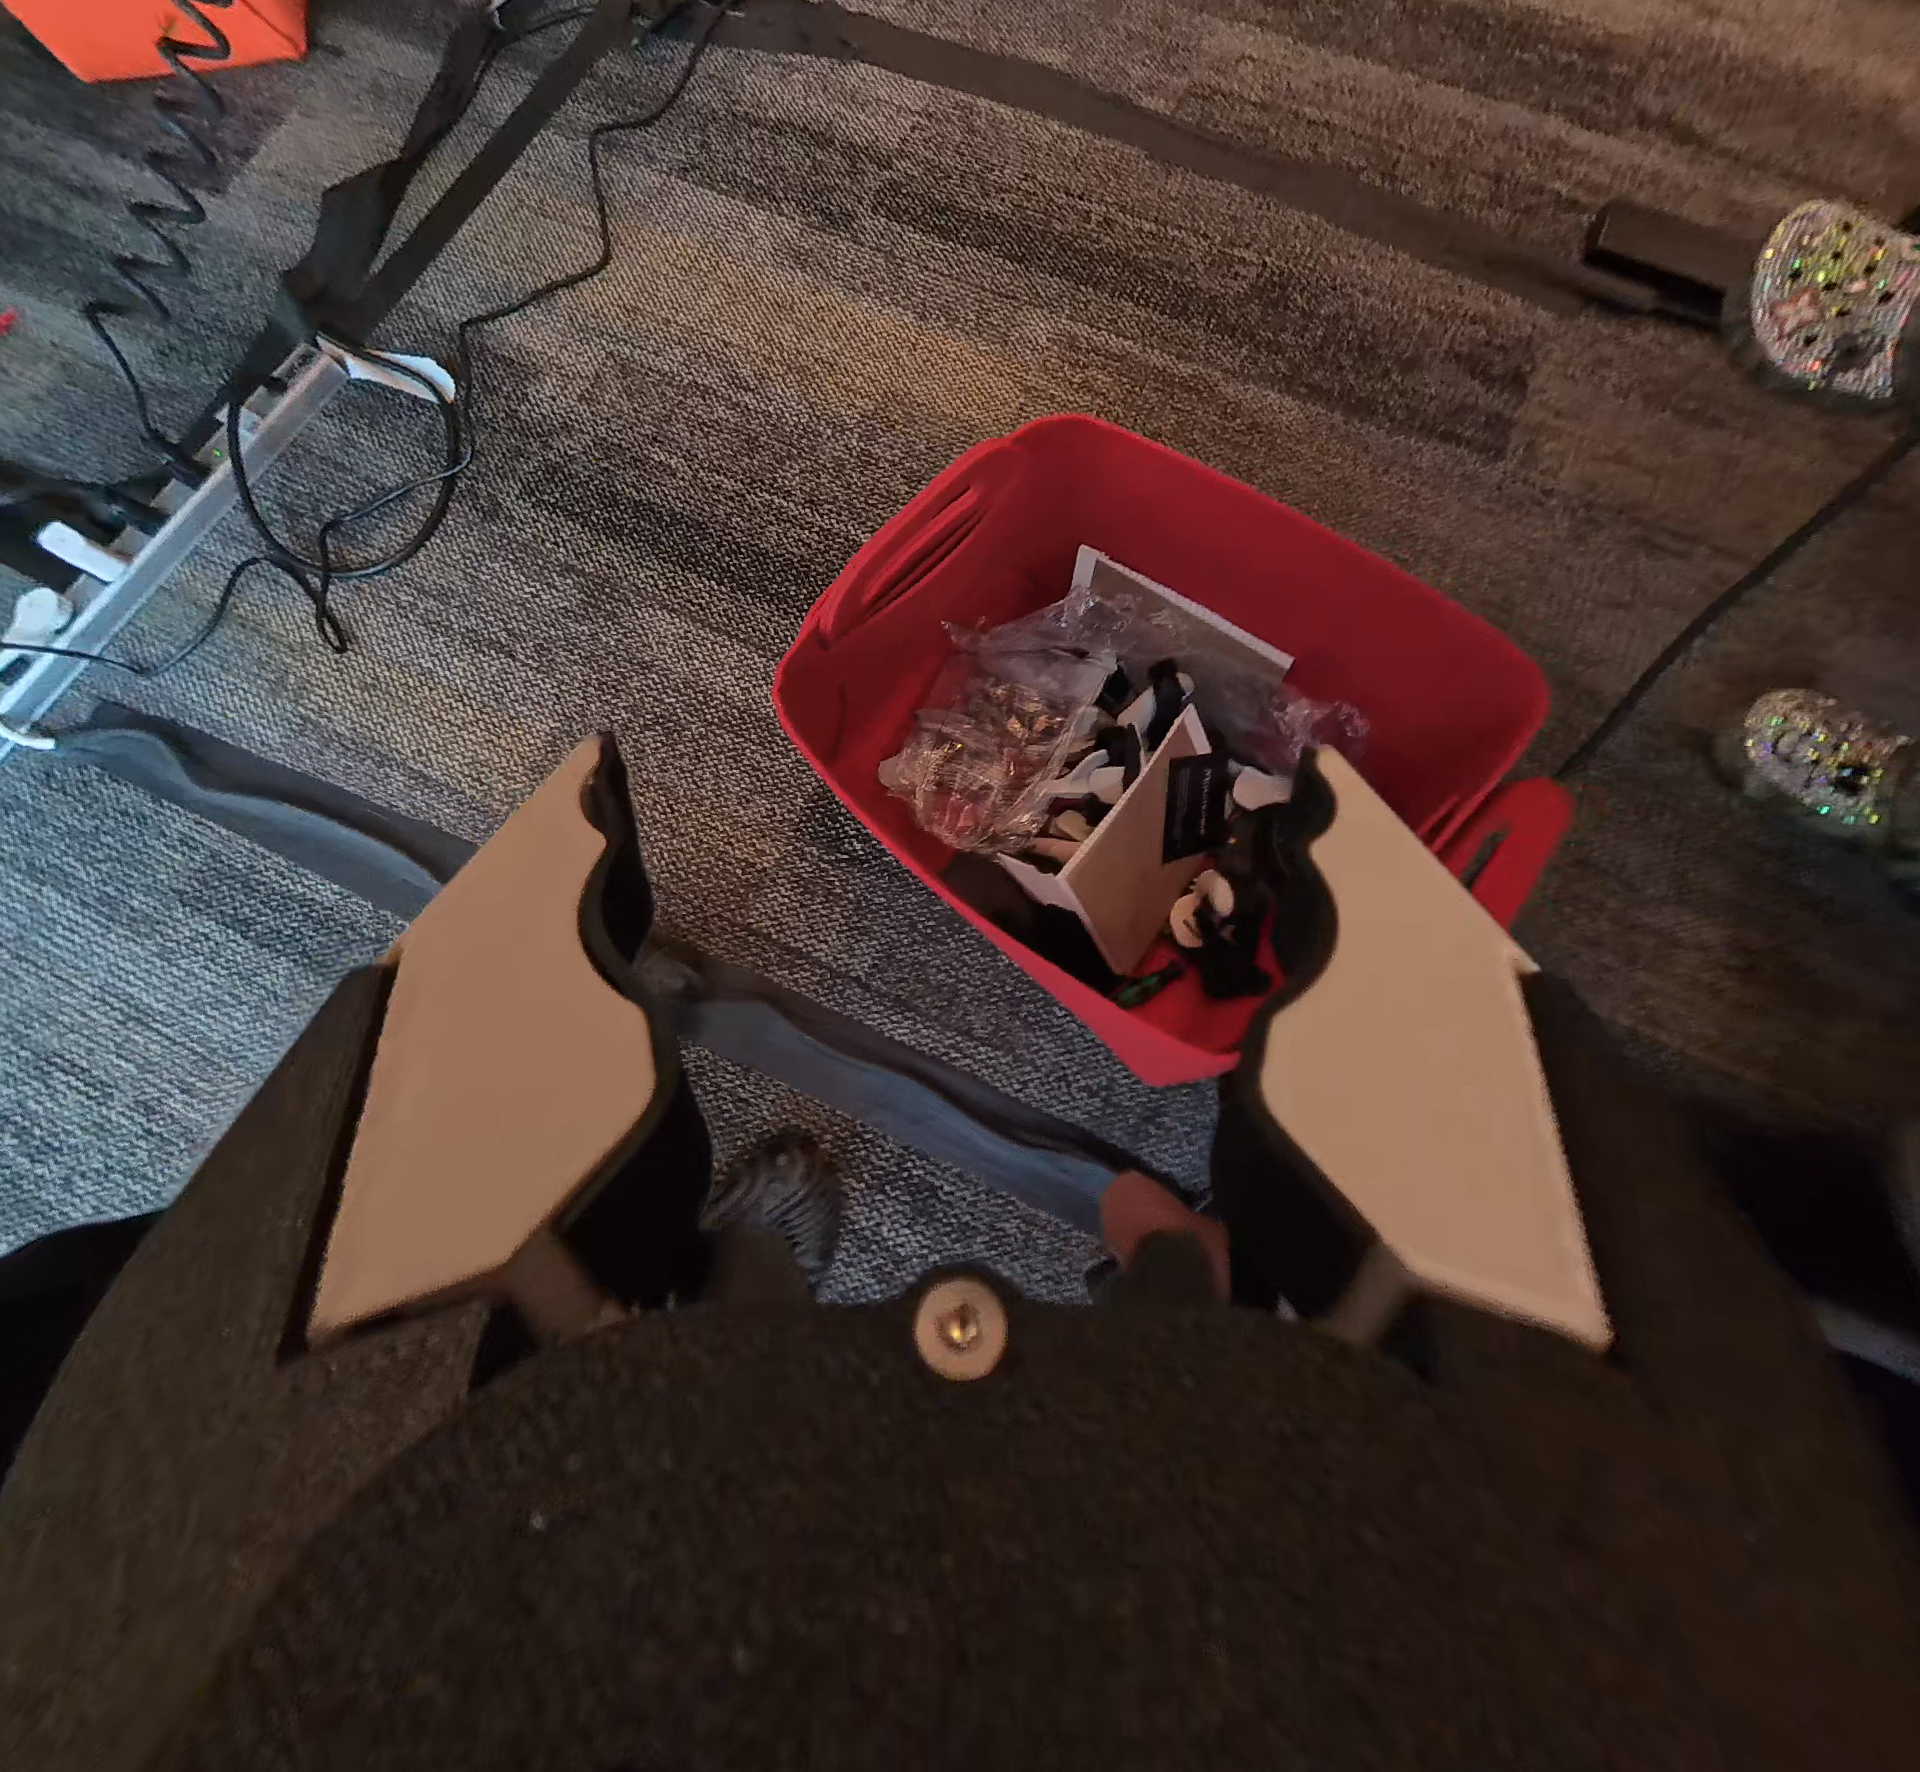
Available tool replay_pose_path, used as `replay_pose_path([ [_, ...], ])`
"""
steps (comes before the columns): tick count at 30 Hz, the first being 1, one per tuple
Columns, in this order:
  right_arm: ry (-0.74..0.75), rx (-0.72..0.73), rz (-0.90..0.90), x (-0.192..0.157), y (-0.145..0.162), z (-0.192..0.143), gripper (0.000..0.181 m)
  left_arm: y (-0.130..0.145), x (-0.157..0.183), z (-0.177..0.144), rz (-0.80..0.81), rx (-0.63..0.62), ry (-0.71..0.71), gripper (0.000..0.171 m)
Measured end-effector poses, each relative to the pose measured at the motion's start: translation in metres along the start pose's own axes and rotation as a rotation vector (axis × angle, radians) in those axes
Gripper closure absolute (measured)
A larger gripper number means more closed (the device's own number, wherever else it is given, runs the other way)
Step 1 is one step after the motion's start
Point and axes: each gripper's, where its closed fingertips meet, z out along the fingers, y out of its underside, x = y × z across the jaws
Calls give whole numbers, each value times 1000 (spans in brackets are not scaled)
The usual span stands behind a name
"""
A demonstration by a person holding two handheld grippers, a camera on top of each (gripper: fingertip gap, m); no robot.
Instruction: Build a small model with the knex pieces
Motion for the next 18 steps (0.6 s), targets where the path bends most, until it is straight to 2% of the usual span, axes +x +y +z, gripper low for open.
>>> replay_pose_path([
  [4, -18, 28, -27, 4, -13, -1, 59, -1, 10, -12, -8, 23, -25, 70],
  [10, -21, 53, 14, -11, -21, -1, 60, -5, 8, -24, 7, 16, -62, 73],
  [18, 6, 70, 40, -12, -31, -7, 61, -37, 8, -22, 22, 51, -43, 78],
])
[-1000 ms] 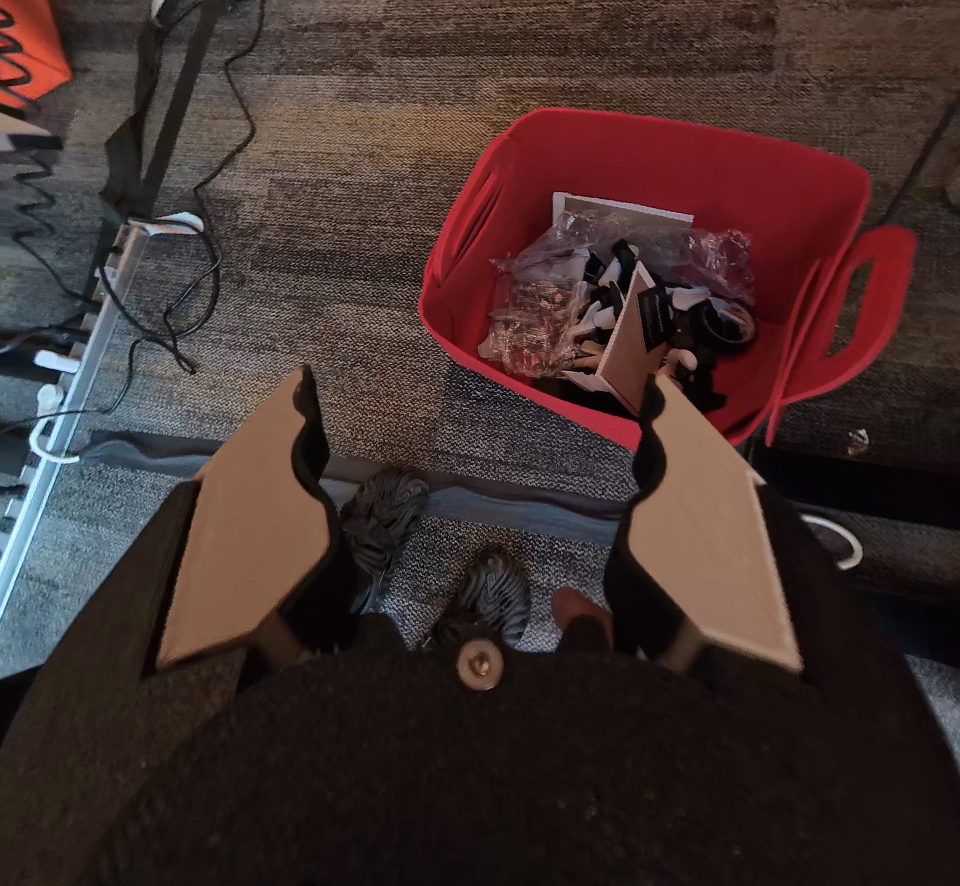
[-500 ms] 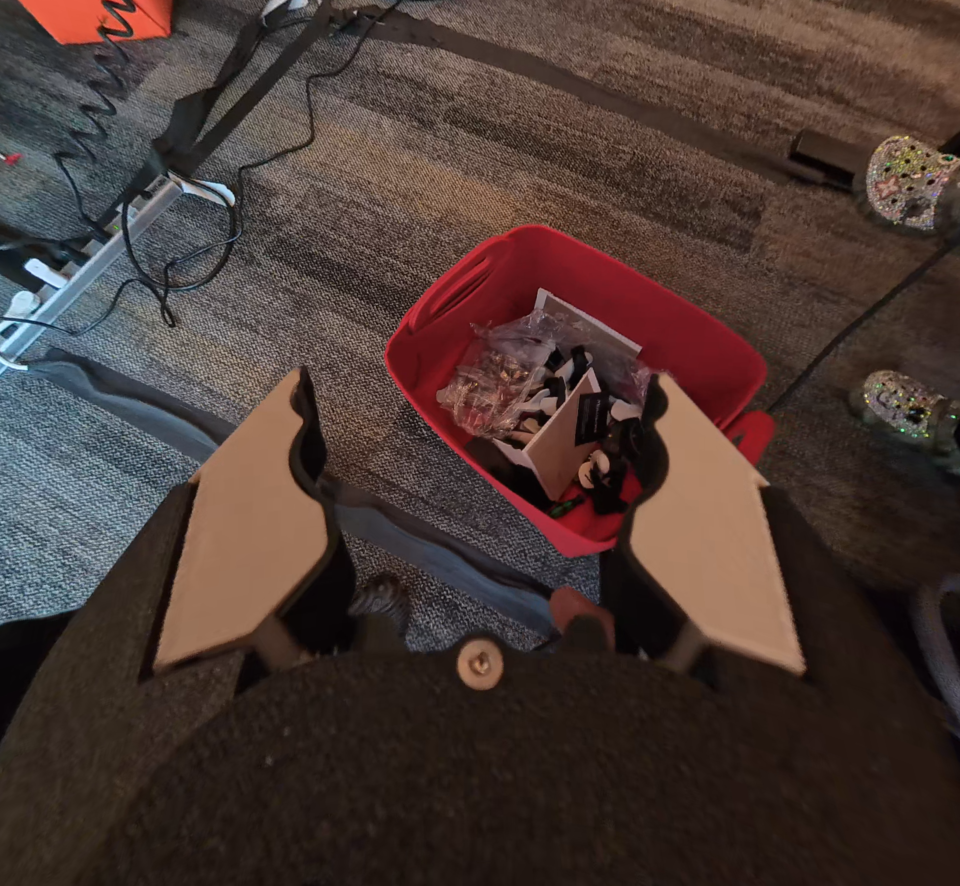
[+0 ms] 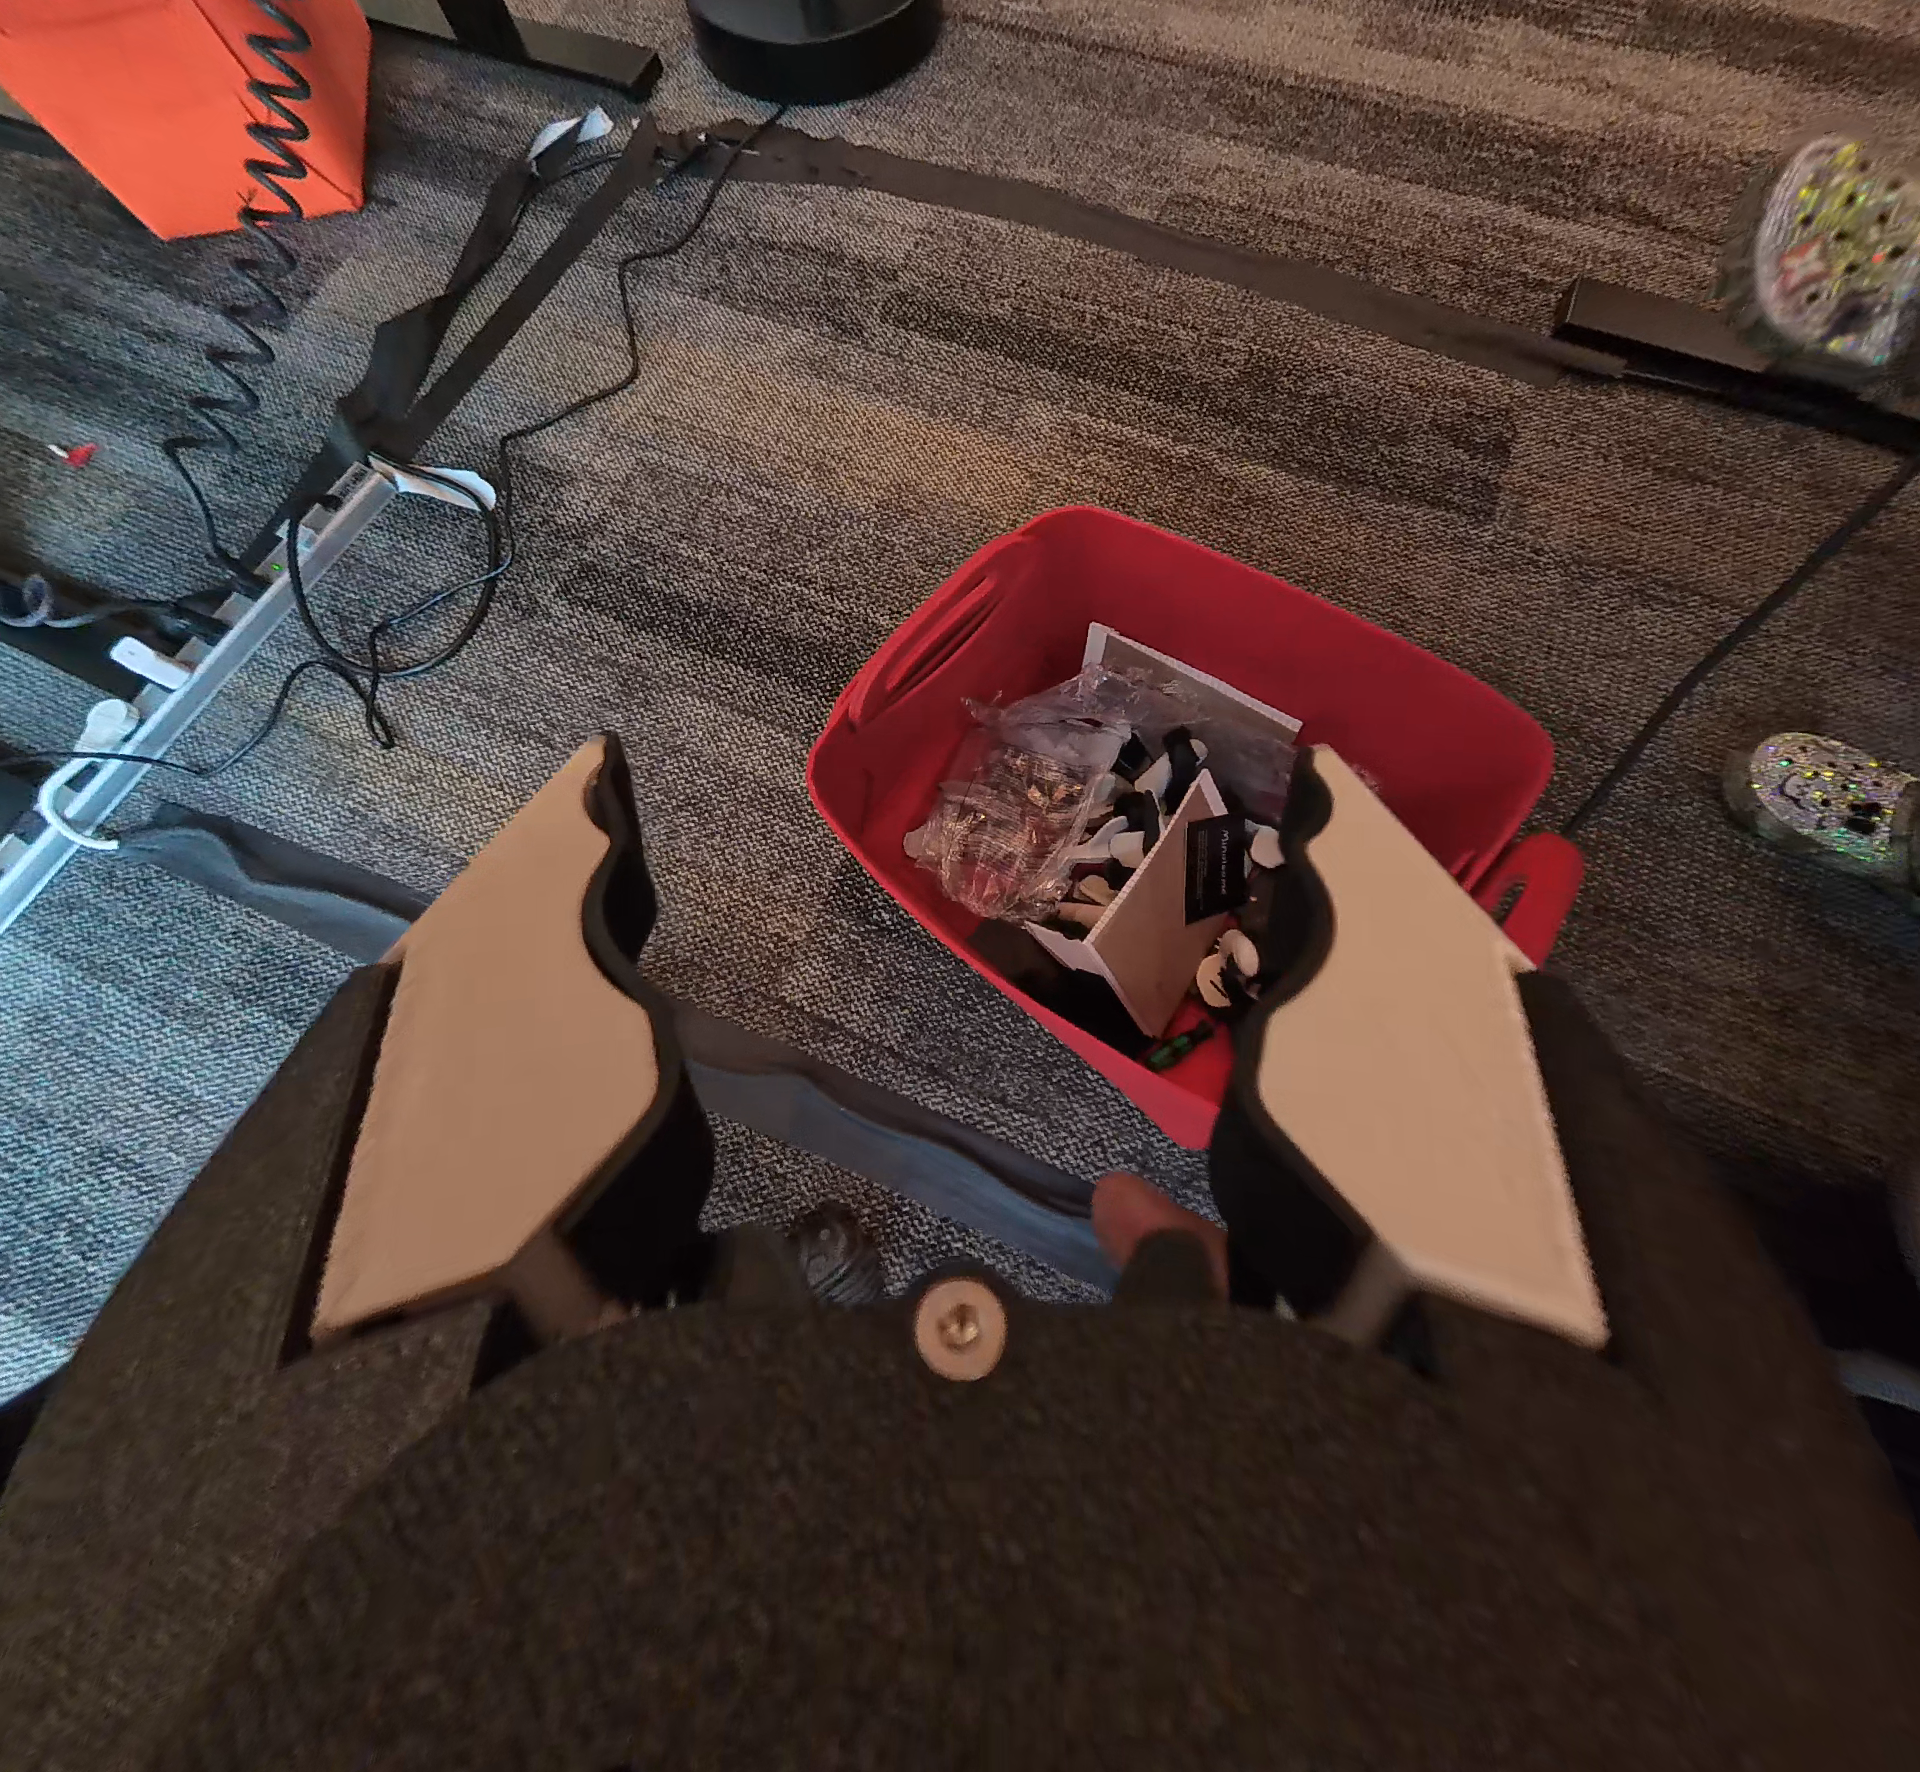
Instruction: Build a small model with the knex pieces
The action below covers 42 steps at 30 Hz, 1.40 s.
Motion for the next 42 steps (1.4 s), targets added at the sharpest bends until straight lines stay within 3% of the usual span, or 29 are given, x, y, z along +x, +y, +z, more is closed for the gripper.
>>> replay_pose_path([
  [13, 116, 64, 80, 10, -46, -10, 61, -74, 26, 25, 125, -12, 122, 79],
  [24, 154, 45, 205, -1, -54, -64, 63, -160, 136, 33, 349, -72, 325, 79],
  [30, 176, -17, 263, 1, -18, -91, 63, -149, 162, 23, 388, -136, 358, 79],
  [34, 176, -41, 258, 9, -12, -106, 63, -144, 178, 13, 373, -161, 360, 79],
  [38, 164, -34, 216, 25, -33, -118, 63, -167, 196, -3, 369, -138, 357, 79],
  [42, 139, -10, 118, 45, -83, -123, 64, -216, 198, -19, 356, -66, 337, 79],
])
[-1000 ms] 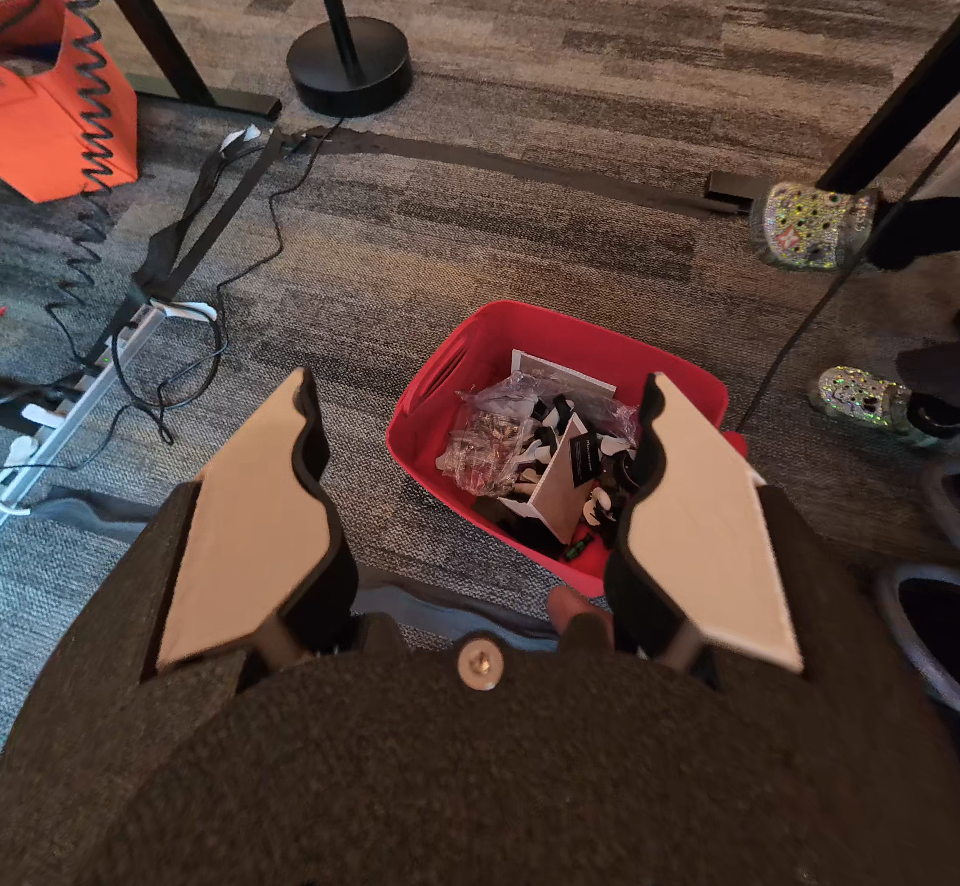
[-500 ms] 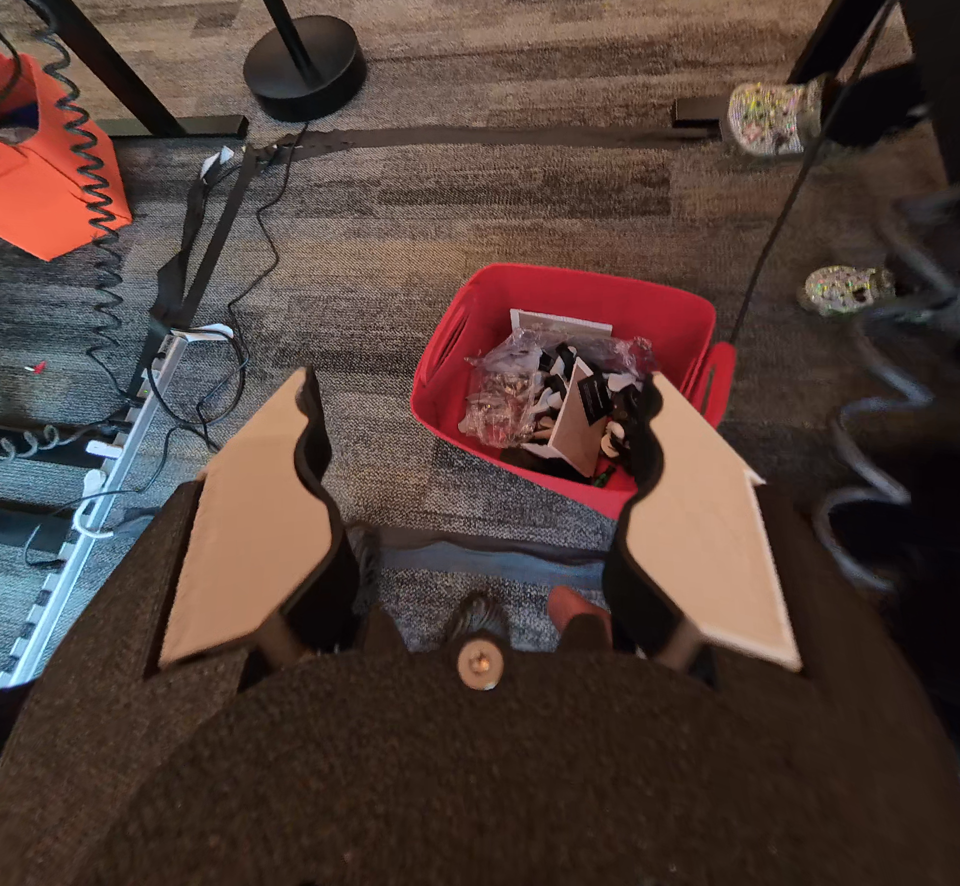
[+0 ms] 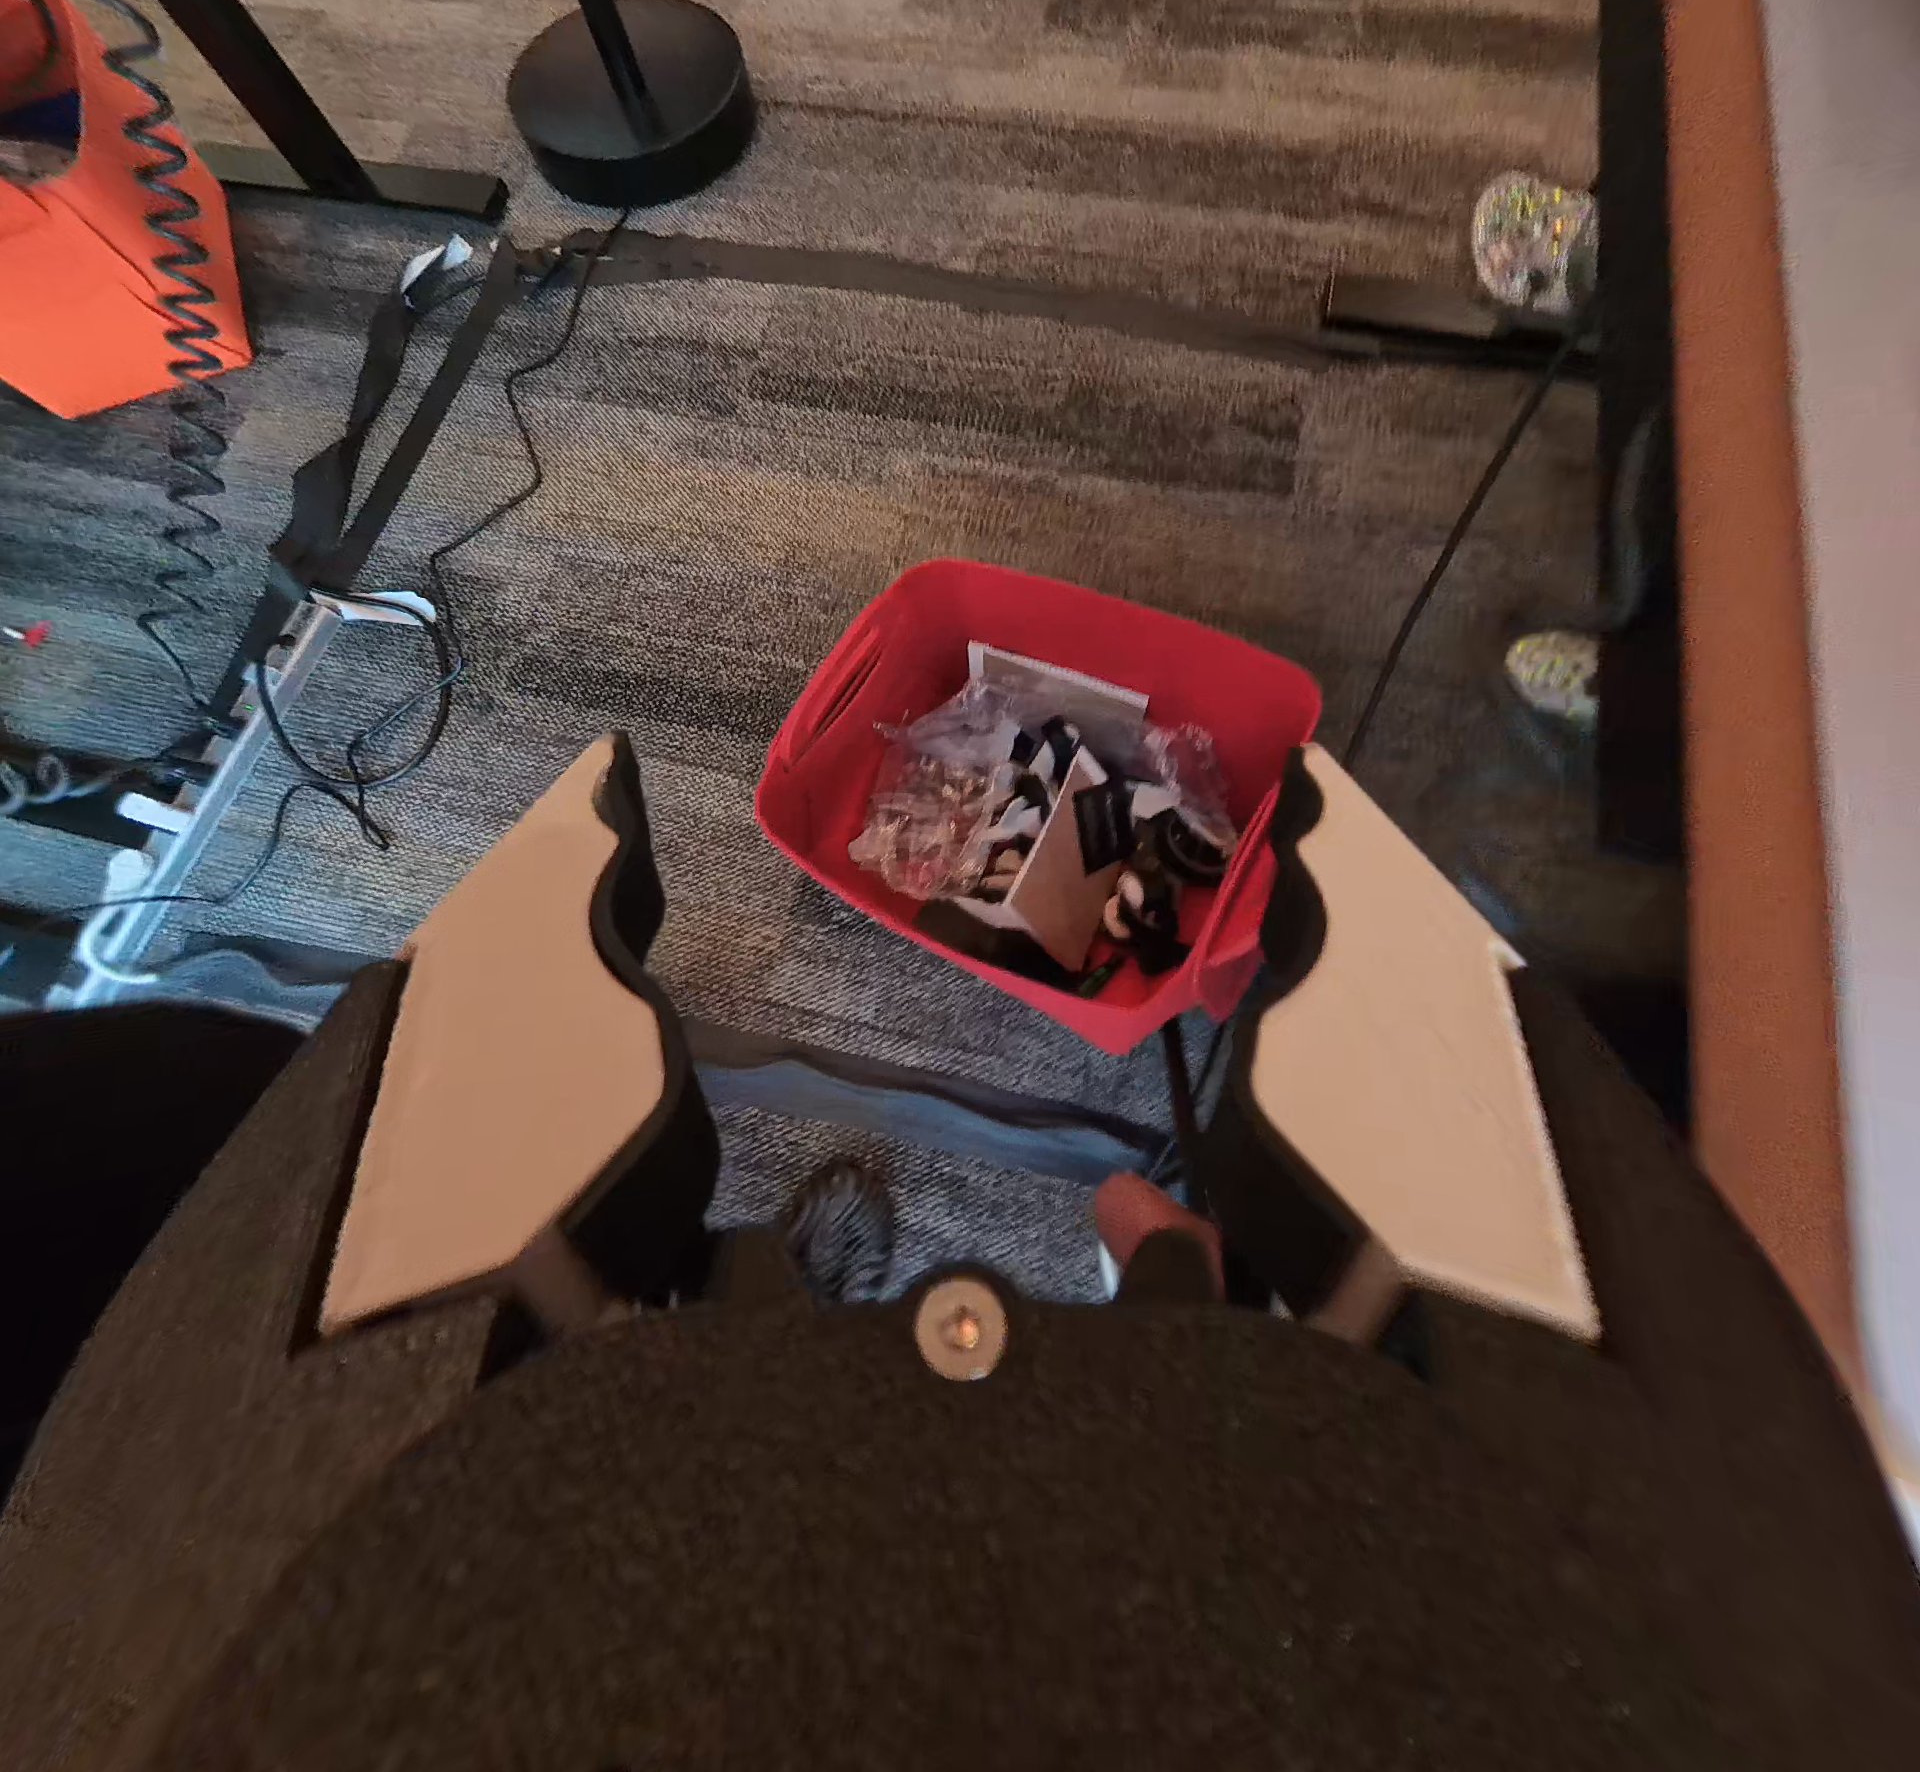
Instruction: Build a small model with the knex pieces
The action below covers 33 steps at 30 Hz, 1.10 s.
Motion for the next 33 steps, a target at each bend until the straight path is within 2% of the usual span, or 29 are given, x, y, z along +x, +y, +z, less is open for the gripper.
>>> replay_pose_path([
  [4, -26, 29, -122, 6, -68, 16, 64, -41, -42, -26, -13, 75, -71, 78],
  [9, -73, 59, -211, -19, -156, 71, 64, -64, -134, -52, -55, 109, -163, 77],
  [14, -121, 66, -225, -85, -240, 148, 64, -91, -232, -46, -81, 94, -152, 77],
  [19, -233, 102, -131, -176, -336, 213, 65, -162, -303, -44, -11, 106, -80, 77],
  [22, -270, 125, -168, -214, -383, 245, 66, -194, -345, -46, 47, 120, -95, 77],
  [24, -307, 131, -175, -232, -409, 262, 67, -212, -371, -52, 31, 160, -126, 77],
  [27, -362, 130, -233, -252, -439, 291, 69, -221, -408, -62, -35, 209, -204, 77],
  [33, -529, 52, -441, -301, -473, 372, 70, -204, -471, -102, -159, 251, -426, 77],
])
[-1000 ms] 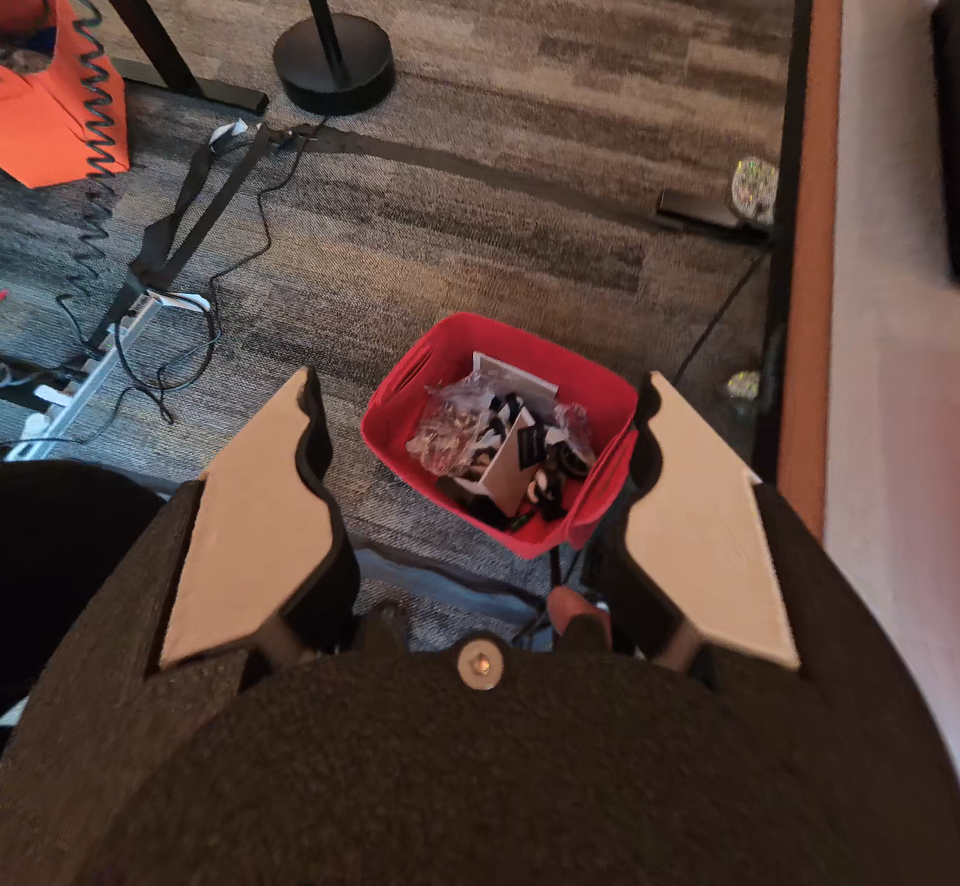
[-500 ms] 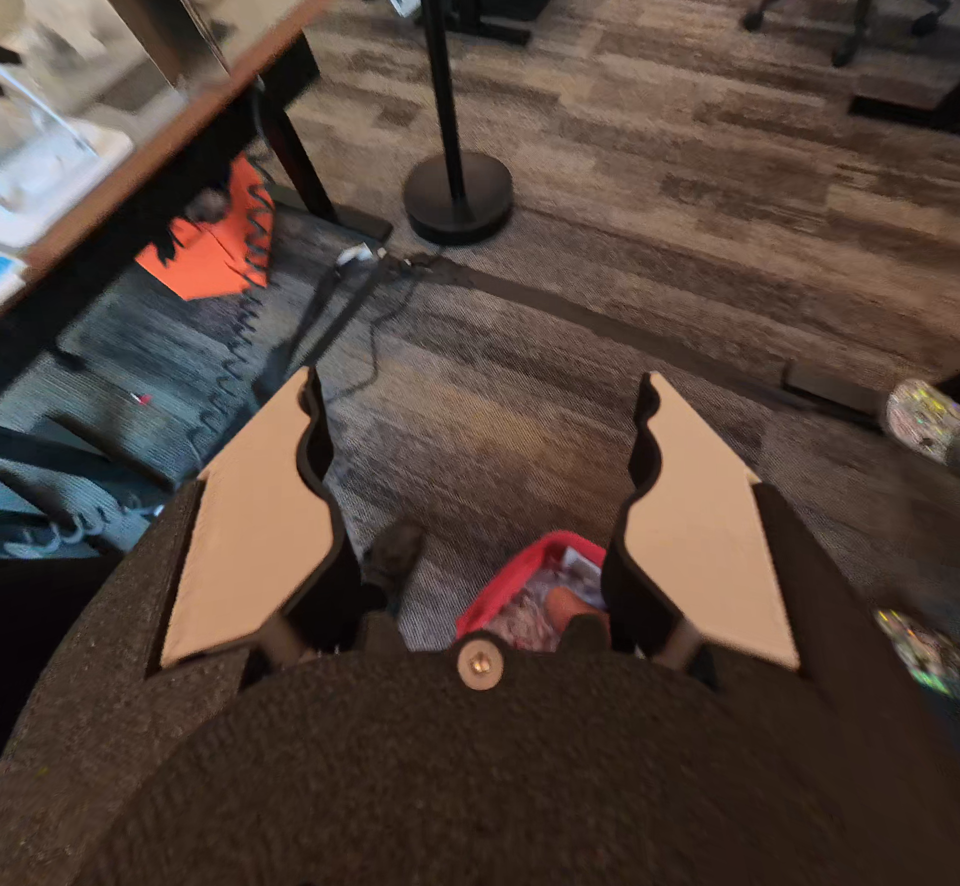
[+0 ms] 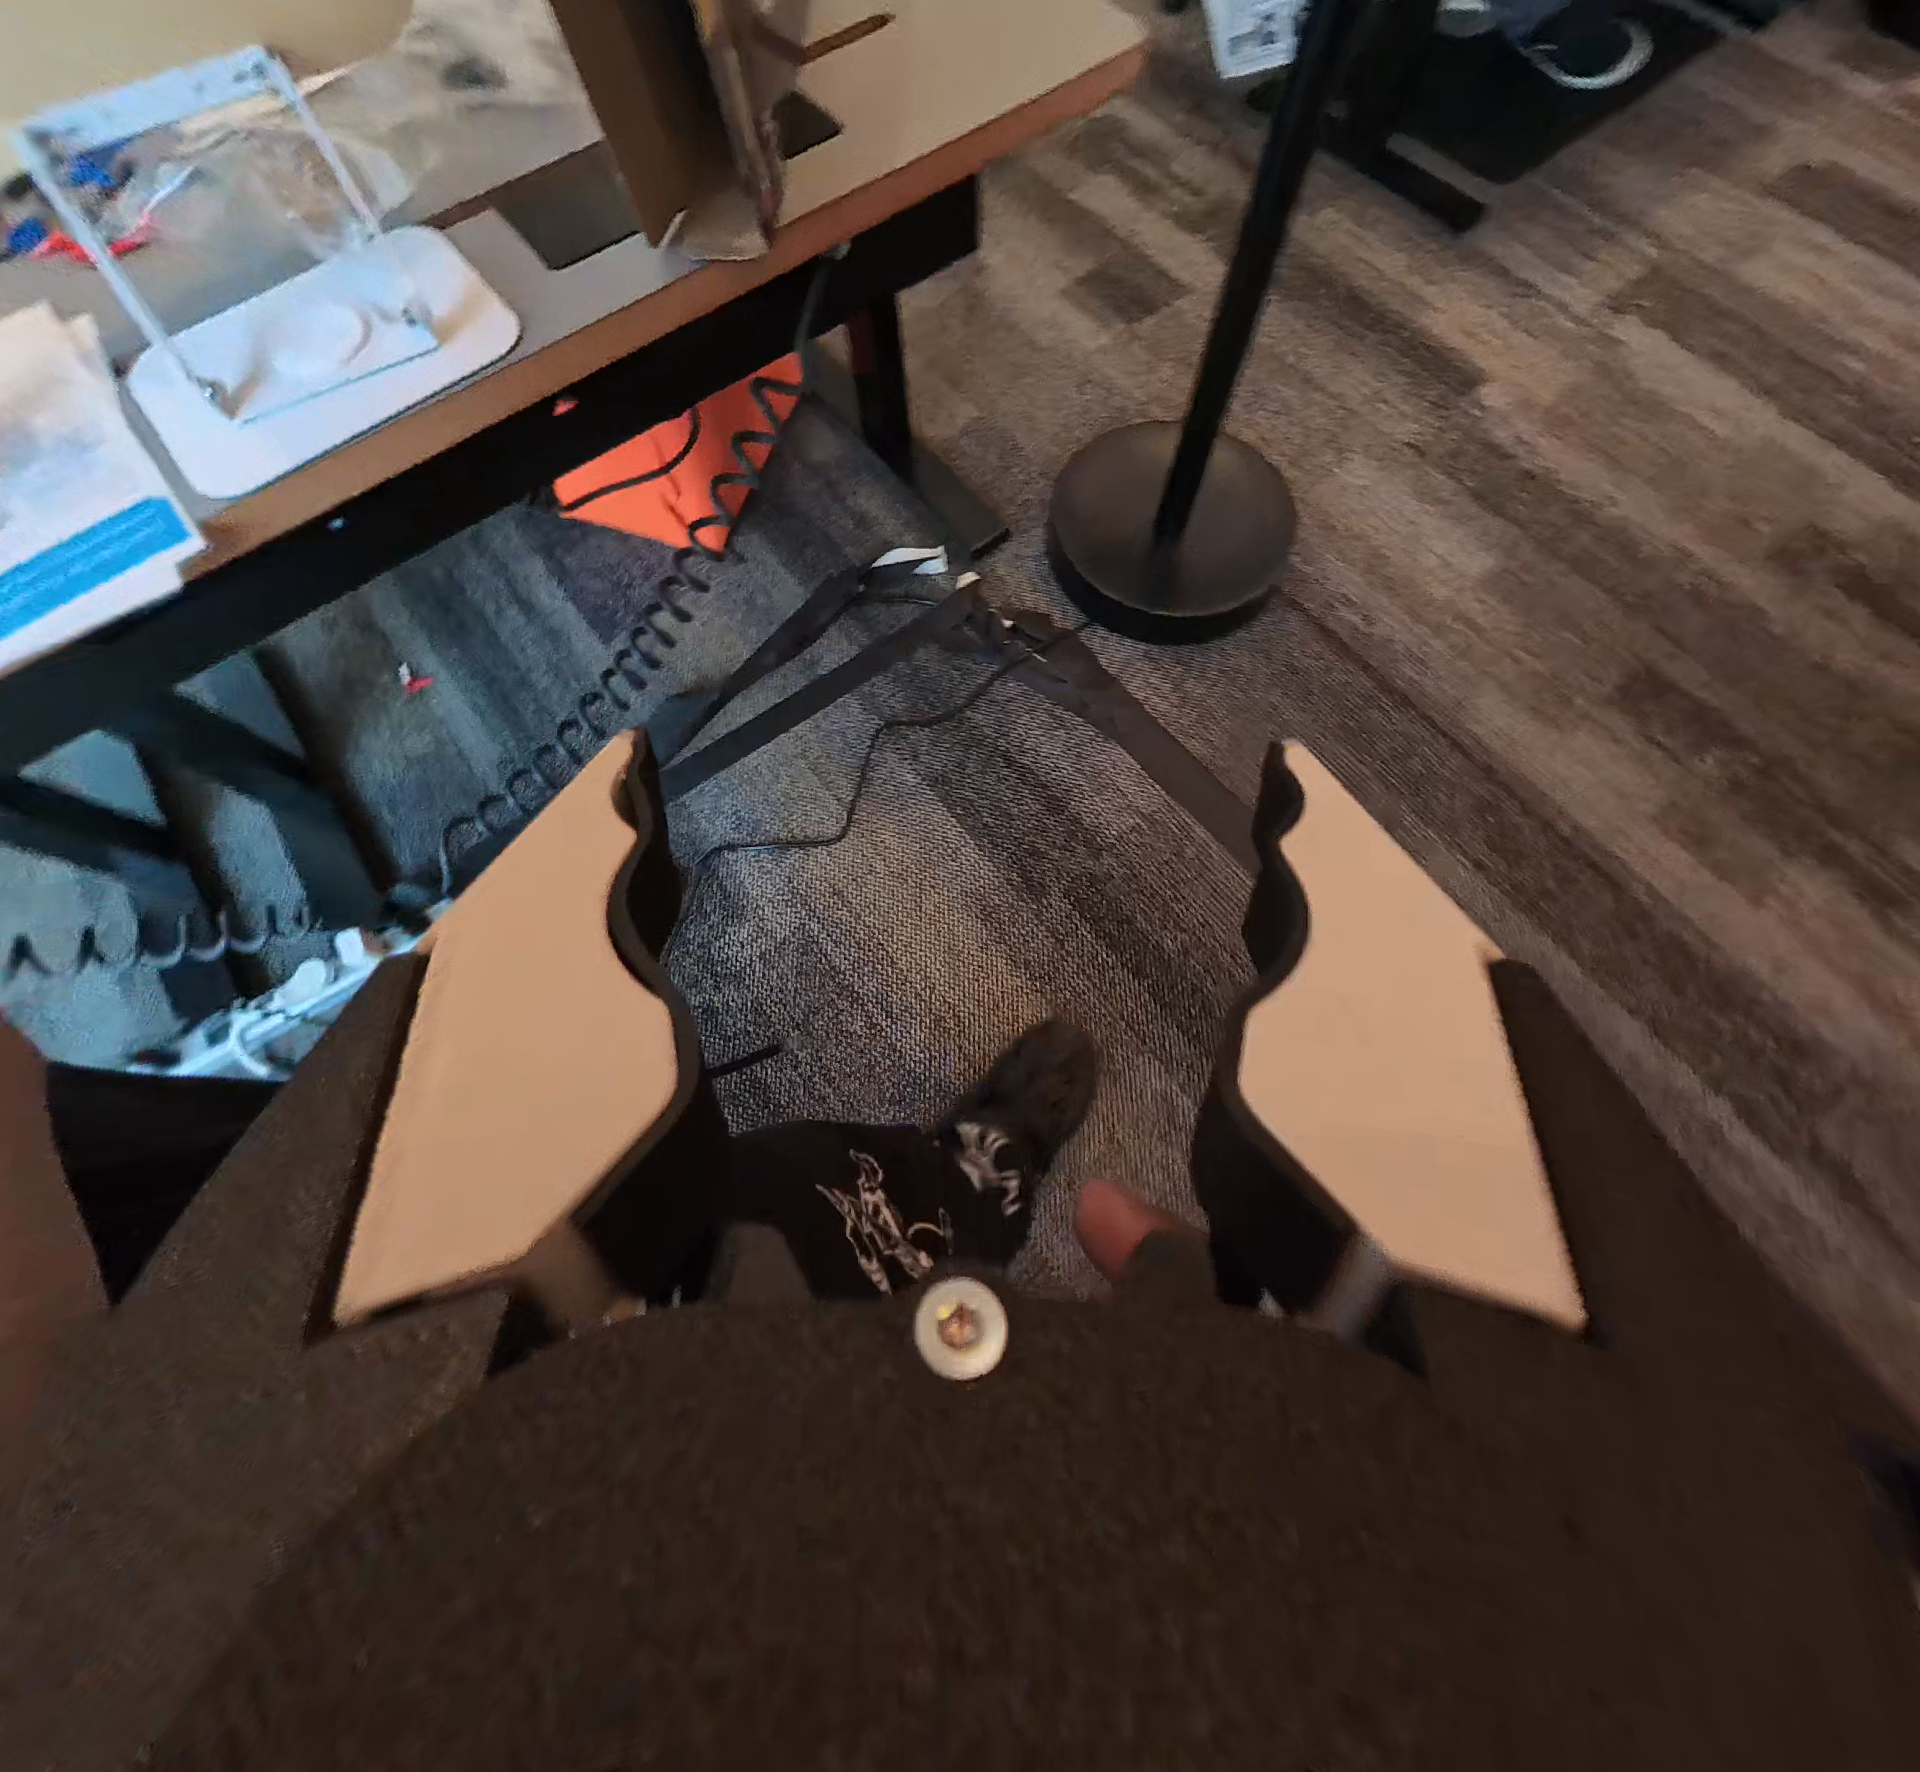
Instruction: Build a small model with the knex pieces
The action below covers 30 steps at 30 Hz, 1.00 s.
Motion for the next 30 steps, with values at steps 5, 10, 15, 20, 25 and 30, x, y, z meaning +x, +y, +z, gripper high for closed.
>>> replay_pose_path([
  [5, -237, -23, -181, 4, -48, 91, 69, 35, -65, -27, -78, -57, -279, 77],
  [10, -414, 6, -315, 48, -87, 160, 70, 53, -77, -14, -192, -104, -514, 78],
  [15, -582, -47, -506, 117, -110, 207, 72, 1, -58, 39, -383, 24, -718, 78],
  [20, -734, -97, -766, 148, -121, 263, 69, -32, -33, 71, -389, 70, -794, 78],
  [25, -945, -69, -845, 75, -148, 293, 70, -2, -16, 21, -546, 129, -1005, 78],
  [30, -1230, -53, -979, -63, -136, 270, 69, 45, 8, -50, -711, 259, -1270, 78],
])
